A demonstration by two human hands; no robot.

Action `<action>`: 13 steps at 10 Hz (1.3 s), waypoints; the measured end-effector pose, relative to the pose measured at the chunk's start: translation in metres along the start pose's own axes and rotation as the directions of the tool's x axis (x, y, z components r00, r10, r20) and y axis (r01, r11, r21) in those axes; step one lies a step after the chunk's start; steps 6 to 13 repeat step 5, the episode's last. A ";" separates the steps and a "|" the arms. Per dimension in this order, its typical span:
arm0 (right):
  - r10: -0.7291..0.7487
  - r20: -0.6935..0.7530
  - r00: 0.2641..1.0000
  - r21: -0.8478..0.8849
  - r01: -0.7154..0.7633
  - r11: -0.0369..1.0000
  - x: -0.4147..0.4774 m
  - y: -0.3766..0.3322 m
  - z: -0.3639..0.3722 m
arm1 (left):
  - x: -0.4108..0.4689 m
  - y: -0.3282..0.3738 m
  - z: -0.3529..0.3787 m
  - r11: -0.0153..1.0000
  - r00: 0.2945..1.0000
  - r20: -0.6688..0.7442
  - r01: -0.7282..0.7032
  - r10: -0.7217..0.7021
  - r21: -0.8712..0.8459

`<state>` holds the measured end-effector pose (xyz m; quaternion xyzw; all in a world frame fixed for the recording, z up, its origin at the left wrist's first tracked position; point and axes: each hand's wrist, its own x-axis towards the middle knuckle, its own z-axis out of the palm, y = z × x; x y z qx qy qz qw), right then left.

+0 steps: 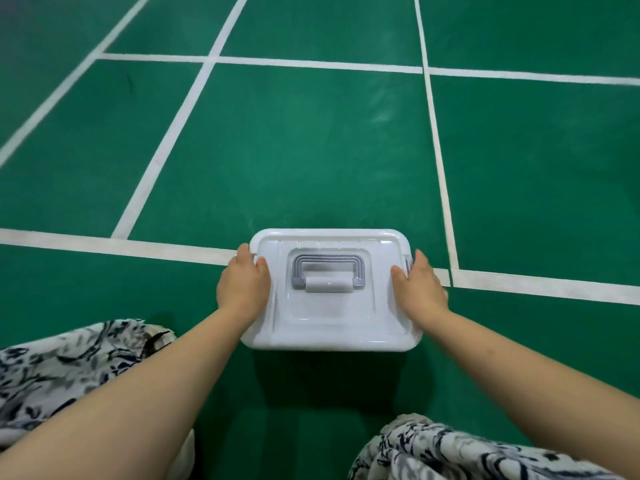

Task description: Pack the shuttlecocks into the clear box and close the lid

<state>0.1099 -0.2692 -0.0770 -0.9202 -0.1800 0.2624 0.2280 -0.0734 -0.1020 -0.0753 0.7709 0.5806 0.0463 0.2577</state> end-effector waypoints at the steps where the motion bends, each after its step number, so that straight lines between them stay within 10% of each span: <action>1: -0.131 -0.045 0.990 -0.085 0.127 0.988 0.001 -0.013 -0.013 | 0.000 0.017 -0.015 0.991 0.993 -0.037 -0.109 0.112 0.082; 4: -0.339 -0.202 0.919 0.070 0.359 0.931 -0.002 -0.055 -0.061 | -0.014 0.114 -0.078 0.927 0.919 -0.140 -0.352 0.368 0.126; 13: -0.367 -0.252 0.895 0.111 0.403 0.908 -0.001 -0.069 -0.076 | -0.001 0.130 -0.089 0.938 0.936 -0.095 -0.329 0.339 0.106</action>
